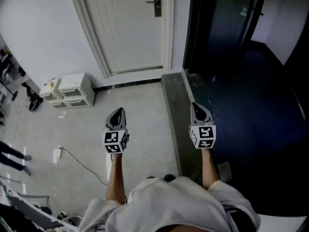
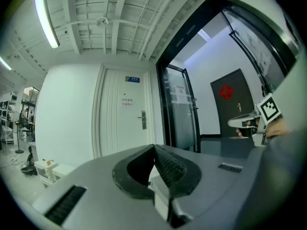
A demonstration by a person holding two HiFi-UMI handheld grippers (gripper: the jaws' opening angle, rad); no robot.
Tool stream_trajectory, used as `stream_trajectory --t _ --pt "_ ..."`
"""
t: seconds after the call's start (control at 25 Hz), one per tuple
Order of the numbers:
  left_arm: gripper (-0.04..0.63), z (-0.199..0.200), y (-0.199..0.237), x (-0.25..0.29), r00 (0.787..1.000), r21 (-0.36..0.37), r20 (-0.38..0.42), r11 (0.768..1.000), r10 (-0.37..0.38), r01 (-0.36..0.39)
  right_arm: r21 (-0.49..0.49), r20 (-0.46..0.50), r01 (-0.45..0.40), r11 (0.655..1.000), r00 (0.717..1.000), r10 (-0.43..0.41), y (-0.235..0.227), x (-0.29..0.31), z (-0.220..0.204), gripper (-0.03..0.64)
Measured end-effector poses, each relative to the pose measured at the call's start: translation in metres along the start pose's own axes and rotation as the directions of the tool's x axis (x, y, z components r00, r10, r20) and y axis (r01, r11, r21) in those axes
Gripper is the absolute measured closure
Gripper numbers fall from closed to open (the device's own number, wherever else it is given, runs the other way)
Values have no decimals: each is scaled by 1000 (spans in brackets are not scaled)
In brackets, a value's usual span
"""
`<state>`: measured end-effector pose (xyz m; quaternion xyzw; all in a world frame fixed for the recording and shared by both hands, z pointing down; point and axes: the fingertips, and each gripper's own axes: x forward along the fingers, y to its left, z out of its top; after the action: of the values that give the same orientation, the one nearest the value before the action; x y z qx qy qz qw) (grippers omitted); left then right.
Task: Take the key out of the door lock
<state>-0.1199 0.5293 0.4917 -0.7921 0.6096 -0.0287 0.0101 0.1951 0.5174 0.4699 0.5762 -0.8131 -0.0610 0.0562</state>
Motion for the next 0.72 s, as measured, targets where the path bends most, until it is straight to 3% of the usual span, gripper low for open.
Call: stream_trajectory --t 0.72 --pt "577 7 -24 22 1000 7 -5 1000 9 -9 -4 17 -13 1000 1000 13 -28 7 -1 594"
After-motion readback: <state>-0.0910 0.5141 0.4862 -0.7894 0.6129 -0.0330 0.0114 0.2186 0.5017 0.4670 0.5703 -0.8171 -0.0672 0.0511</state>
